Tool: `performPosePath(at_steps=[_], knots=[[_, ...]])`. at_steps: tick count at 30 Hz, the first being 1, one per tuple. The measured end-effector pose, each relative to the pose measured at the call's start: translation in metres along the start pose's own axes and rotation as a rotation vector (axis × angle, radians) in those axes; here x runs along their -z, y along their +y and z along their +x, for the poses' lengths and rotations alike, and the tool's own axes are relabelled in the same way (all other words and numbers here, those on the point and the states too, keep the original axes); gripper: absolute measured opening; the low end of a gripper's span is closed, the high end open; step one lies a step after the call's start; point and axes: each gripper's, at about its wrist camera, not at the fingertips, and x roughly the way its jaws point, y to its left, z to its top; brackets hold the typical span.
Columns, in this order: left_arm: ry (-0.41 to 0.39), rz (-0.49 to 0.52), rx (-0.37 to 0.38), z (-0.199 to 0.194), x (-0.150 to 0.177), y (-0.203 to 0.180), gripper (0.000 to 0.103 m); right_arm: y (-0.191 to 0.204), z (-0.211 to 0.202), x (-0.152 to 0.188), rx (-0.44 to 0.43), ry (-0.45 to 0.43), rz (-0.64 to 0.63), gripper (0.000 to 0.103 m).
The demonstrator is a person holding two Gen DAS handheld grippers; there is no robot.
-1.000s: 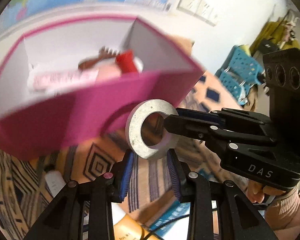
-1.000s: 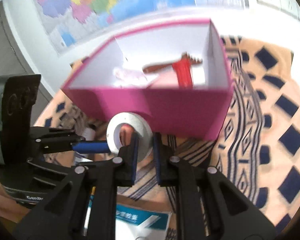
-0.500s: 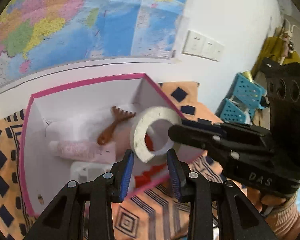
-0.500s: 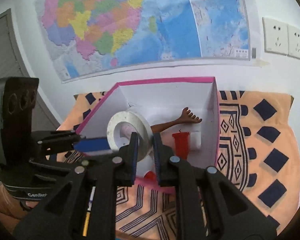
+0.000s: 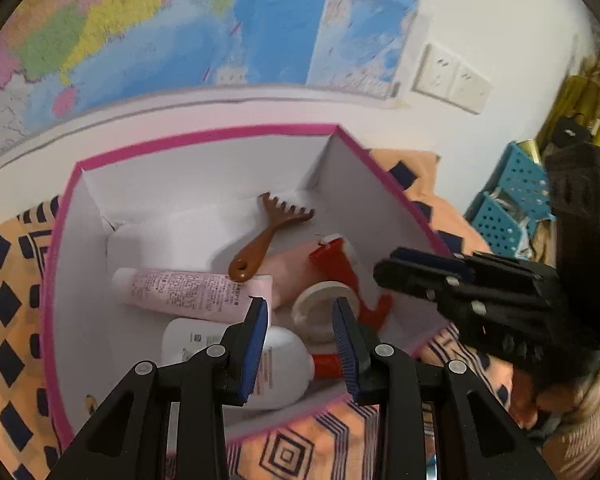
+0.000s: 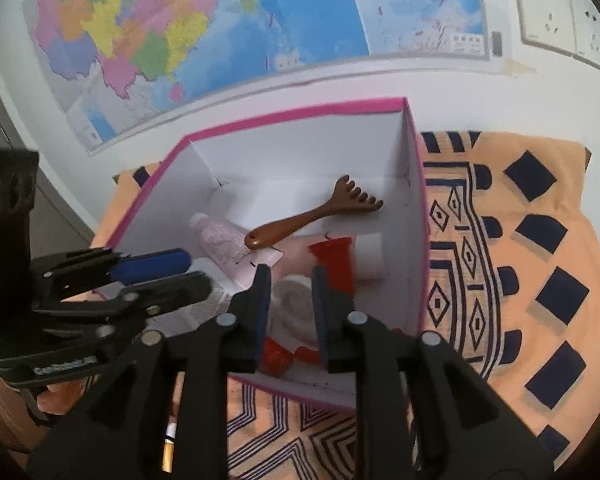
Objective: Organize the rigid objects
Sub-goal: 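Carry the tape roll into the box and open the right gripper, then lower the right gripper onto the blue-and-white medicine box and grasp it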
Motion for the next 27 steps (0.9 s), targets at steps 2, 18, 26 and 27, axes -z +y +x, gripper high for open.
performPosePath(at_steps=[2, 18, 26, 27], knots=[[-0.023, 0.024, 0.02, -0.015, 0.007, -0.004, 0.034, 0.001, -0.014, 0.003, -0.037, -0.027, -0.007, 0.023], [0.11, 0.1, 0.209, -0.04, 0.106, -0.034, 0.035, -0.002, -0.096, 0.091, -0.229, 0.011, 0.02, 0.036], [0.233, 0.071, 0.233, -0.029, 0.156, -0.047, 0.035, -0.014, -0.091, 0.144, -0.242, 0.121, 0.116, 0.036], [0.244, 0.07, 0.232, -0.029, 0.159, -0.048, 0.035, -0.016, -0.09, 0.149, -0.241, 0.13, 0.125, 0.036]])
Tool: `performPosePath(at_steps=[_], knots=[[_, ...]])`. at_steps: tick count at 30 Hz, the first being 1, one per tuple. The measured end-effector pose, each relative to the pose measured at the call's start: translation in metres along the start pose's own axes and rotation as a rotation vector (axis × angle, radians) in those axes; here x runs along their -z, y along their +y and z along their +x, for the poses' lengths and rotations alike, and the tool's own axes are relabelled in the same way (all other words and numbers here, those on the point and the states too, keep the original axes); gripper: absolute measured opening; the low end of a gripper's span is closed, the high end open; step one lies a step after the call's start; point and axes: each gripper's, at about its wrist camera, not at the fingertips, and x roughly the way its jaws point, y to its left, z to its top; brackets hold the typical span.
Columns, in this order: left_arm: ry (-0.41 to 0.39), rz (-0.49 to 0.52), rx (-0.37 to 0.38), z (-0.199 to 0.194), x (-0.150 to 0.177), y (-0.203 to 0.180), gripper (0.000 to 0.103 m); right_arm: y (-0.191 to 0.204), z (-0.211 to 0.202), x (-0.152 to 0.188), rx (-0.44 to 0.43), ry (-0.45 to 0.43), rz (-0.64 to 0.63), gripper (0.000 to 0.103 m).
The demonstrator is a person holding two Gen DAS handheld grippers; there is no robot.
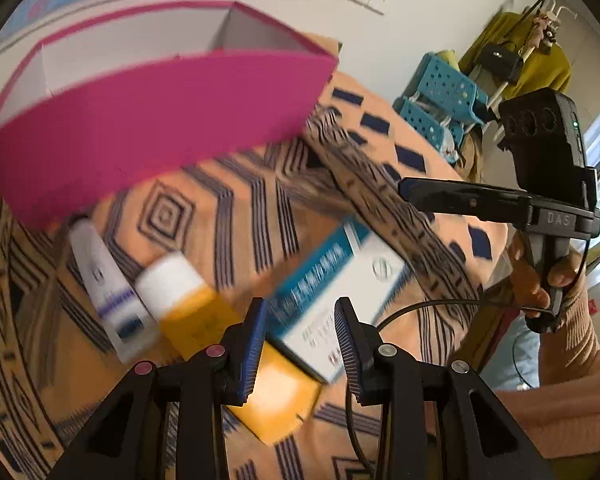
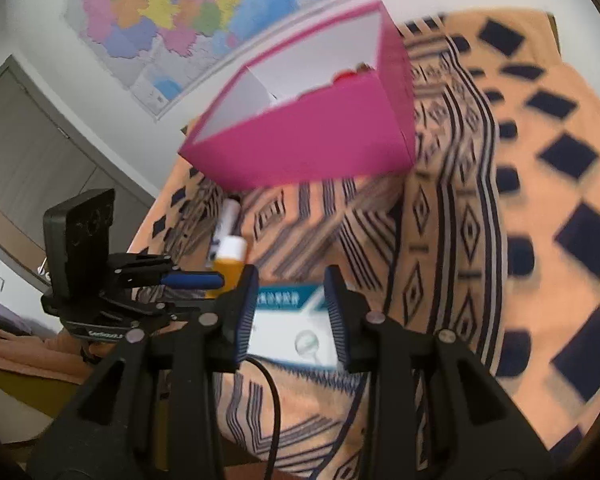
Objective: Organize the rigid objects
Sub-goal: 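Lower the right gripper onto the blue-and-white medicine box and grasp it, then lift the medicine box with the right gripper and carry it over the magenta box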
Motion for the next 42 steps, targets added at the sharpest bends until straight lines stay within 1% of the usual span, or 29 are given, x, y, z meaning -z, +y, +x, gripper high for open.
performPosePath(at_steps=[2, 5, 9, 15, 17, 21, 23, 33, 38, 42], knots=[[0.004, 0.005, -0.015, 0.001, 0.006, -0.003, 0.035, -0.004, 0.003, 0.008, 0.013, 0.013, 0.016, 0.037], [0.02, -0.006, -0.017, 0.003, 0.013, -0.004, 0.035, -0.009, 0.008, 0.015, 0.033, 0.027, 0.031, 0.039], [0.034, -0.015, -0.015, 0.005, 0.018, -0.007, 0.035, -0.012, 0.013, 0.025, 0.039, 0.044, 0.035, 0.039], [0.061, -0.02, -0.022, 0.012, 0.014, -0.012, 0.035, -0.013, 0.025, 0.033, 0.047, 0.072, 0.039, 0.039], [0.066, -0.026, -0.019, 0.015, 0.012, -0.011, 0.035, -0.014, 0.025, 0.033, 0.059, 0.063, 0.038, 0.039], [0.086, -0.06, -0.019, 0.027, 0.005, -0.007, 0.037, -0.02, 0.024, 0.032, 0.054, 0.045, 0.065, 0.039], [0.077, -0.074, -0.025, 0.029, 0.0, -0.005, 0.039, -0.022, 0.024, 0.031, 0.059, 0.038, 0.07, 0.039], [0.045, -0.111, -0.07, 0.033, -0.019, 0.009, 0.038, -0.025, 0.03, 0.024, 0.056, -0.004, 0.101, 0.039], [0.023, -0.123, -0.101, 0.03, -0.022, 0.013, 0.037, -0.016, 0.034, 0.018, 0.088, -0.019, 0.062, 0.039], [0.004, -0.126, -0.121, 0.023, -0.028, 0.015, 0.037, -0.006, 0.031, 0.01, 0.101, -0.051, 0.032, 0.037]])
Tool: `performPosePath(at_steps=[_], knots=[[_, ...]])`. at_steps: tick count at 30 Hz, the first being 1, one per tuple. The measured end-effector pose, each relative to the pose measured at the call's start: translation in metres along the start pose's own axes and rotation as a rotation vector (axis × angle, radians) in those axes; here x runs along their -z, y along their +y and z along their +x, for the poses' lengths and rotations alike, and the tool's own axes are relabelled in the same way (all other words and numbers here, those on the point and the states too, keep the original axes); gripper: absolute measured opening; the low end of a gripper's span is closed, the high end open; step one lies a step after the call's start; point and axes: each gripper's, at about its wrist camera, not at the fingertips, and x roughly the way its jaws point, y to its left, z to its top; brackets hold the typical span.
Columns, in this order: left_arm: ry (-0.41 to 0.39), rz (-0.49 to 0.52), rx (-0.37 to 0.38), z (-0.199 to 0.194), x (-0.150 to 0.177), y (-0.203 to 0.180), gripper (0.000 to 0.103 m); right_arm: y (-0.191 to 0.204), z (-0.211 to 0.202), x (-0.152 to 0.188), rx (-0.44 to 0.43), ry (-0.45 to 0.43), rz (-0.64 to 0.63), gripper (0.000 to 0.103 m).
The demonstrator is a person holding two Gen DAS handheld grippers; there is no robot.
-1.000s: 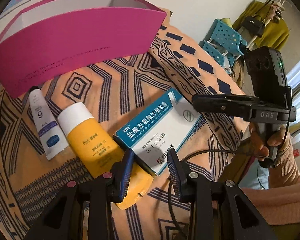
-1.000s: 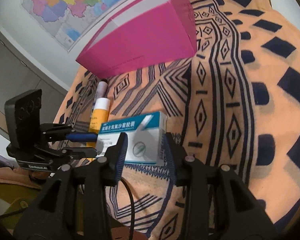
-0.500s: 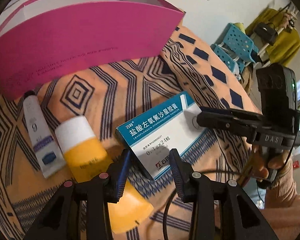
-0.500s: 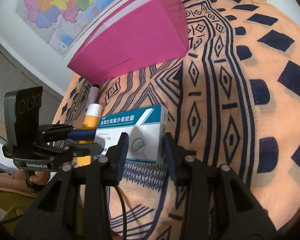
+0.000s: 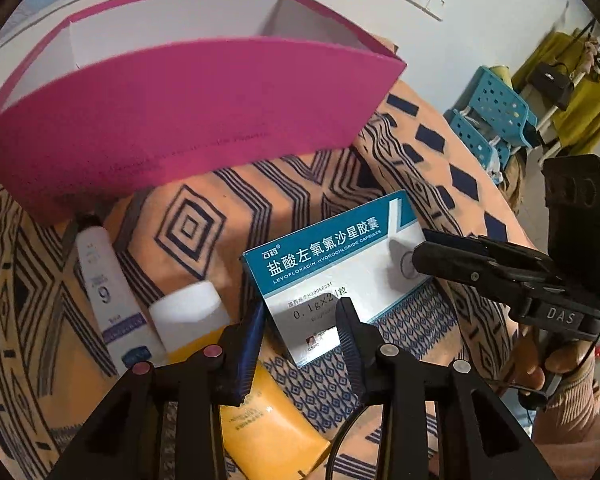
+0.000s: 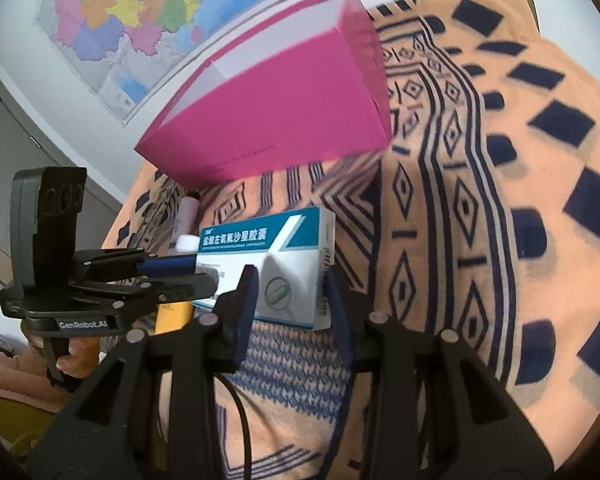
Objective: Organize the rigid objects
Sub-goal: 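Lift the medicine box with the right gripper and carry it over the magenta box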
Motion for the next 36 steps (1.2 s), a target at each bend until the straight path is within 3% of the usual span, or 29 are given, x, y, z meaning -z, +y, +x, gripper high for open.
performPosePath(at_steps=[22, 36], knots=[[-0.229, 0.016, -0.048, -0.072, -0.058, 0.001, 0.037, 0.034, -0.025, -0.062, -0.032, -0.152, -0.094, 0.037], [-0.29, 0.012, -0.083, -0.082, -0.088, 0.007, 0.037, 0.04, -0.026, -0.102, -0.05, -0.204, -0.123, 0.037]])
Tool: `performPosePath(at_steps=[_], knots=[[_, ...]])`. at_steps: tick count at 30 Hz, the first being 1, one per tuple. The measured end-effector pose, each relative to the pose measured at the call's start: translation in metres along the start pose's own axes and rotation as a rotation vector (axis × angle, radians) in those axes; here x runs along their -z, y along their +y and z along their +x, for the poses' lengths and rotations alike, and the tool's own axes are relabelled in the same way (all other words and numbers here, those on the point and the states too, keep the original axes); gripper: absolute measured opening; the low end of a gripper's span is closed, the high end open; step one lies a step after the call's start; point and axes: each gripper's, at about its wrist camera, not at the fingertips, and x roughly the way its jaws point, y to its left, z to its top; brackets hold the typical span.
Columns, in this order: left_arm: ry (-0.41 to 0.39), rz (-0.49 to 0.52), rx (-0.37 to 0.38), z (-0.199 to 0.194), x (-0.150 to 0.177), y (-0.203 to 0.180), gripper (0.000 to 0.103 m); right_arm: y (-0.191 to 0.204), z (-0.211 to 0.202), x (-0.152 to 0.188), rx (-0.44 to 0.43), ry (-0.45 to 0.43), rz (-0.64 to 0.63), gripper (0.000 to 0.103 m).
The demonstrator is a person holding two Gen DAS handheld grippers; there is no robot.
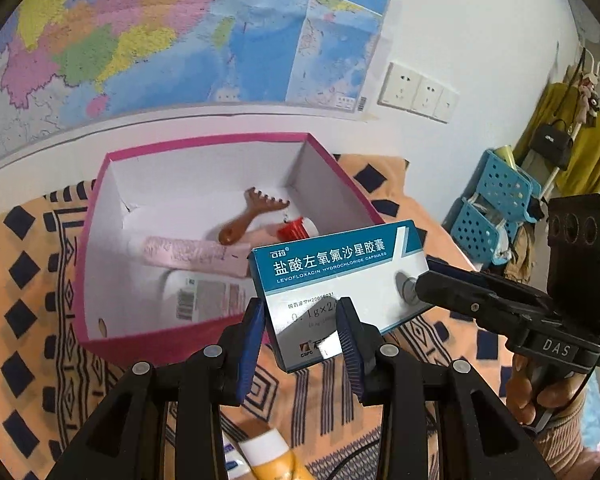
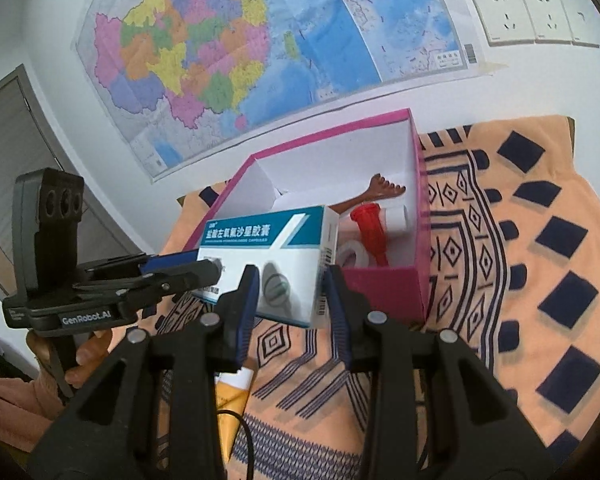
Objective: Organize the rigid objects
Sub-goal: 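Lift the medicine box with the right gripper and carry it over the magenta box, then lower the medicine box into the box and open the right gripper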
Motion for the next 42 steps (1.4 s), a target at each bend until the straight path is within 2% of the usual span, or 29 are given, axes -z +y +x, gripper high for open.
performPosePath(at_steps=[14, 24, 30, 33, 37, 42], knots=[[-0.02, -0.02, -0.057, 0.017, -0.025, 0.018, 0.037, -0.01, 0.03, -0.026, -0.022, 0.007, 0.026, 0.037], [0.048, -0.062, -0.088, 0.051, -0.033, 0.041, 0.037, -0.023, 0.066, -0.031, 0.008, 0.083, 0.07, 0.037], [0.09, -0.102, -0.095, 0.067, -0.031, 0.053, 0.037, -0.02, 0.075, -0.036, 0.06, 0.096, 0.052, 0.037], [0.083, -0.118, -0.107, 0.062, -0.026, 0.059, 0.037, -0.016, 0.075, -0.035, 0.077, 0.1, 0.045, 0.037], [0.041, -0.082, -0.098, 0.038, -0.017, 0.059, 0.037, -0.006, 0.061, -0.028, 0.038, 0.077, 0.009, 0.037], [-0.008, -0.001, -0.016, -0.004, 0.003, 0.046, 0.037, 0.018, 0.033, -0.016, -0.06, 0.063, -0.06, 0.037]])
